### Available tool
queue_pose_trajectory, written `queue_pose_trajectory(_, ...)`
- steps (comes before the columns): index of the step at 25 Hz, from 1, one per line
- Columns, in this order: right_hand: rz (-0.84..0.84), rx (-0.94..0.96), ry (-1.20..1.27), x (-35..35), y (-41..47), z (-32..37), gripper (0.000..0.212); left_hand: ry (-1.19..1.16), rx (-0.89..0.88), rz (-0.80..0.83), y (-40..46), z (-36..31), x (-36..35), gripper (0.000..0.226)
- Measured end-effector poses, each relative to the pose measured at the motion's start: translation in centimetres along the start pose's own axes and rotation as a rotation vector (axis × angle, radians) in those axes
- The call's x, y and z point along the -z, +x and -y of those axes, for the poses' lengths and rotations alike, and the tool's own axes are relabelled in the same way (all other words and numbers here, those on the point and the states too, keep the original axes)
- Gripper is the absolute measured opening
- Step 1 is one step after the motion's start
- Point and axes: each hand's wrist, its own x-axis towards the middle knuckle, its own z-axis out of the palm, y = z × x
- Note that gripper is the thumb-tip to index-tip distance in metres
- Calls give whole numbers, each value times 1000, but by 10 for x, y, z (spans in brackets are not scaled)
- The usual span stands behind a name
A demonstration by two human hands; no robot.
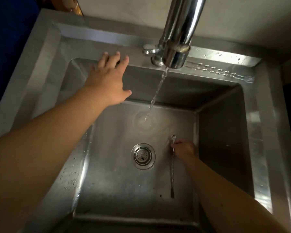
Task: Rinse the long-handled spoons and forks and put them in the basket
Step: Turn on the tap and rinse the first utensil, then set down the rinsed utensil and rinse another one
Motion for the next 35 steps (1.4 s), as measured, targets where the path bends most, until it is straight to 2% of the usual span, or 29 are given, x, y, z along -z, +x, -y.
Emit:
queue_pose_trajectory(7, -92, 50, -204, -11, 12, -5, 7, -47, 32, -81, -6, -9, -16, 110)
queue_pose_trajectory(11, -90, 89, -148, 14, 2, 26, 9, -58, 25, -76, -6, -8, -15, 109)
queue_pose_trajectory(14, -118, 325, -88, 52, -24, 78, 15, -54, 32, -74, -6, -9, -15, 107)
queue_pose_trajectory(17, -273, 735, -97, 98, -58, 135, 8, -55, 43, -82, -6, -10, -15, 104)
queue_pose_trajectory(19, -384, 956, -176, 127, -68, 168, 9, -54, 57, -78, -7, -10, -15, 104)
queue_pose_trajectory(21, -448, 1046, -322, 154, -65, 196, 18, -45, 66, -71, -9, -12, -14, 104)
queue_pose_trajectory(24, -456, 986, -611, 182, -43, 221, 34, -42, 76, -59, -9, -14, -12, 104)
queue_pose_trajectory(28, -341, 900, -886, 192, -21, 227, 29, -56, 75, -42, -8, -15, -10, 106)
queue_pose_trajectory(30, -324, 891, -903, 191, -15, 227, 27, -64, 71, -36, -8, -15, -10, 107)
queue_pose_trajectory(35, -371, 854, -763, 192, -8, 230, 22, -96, 66, -13, -7, -15, -10, 114)
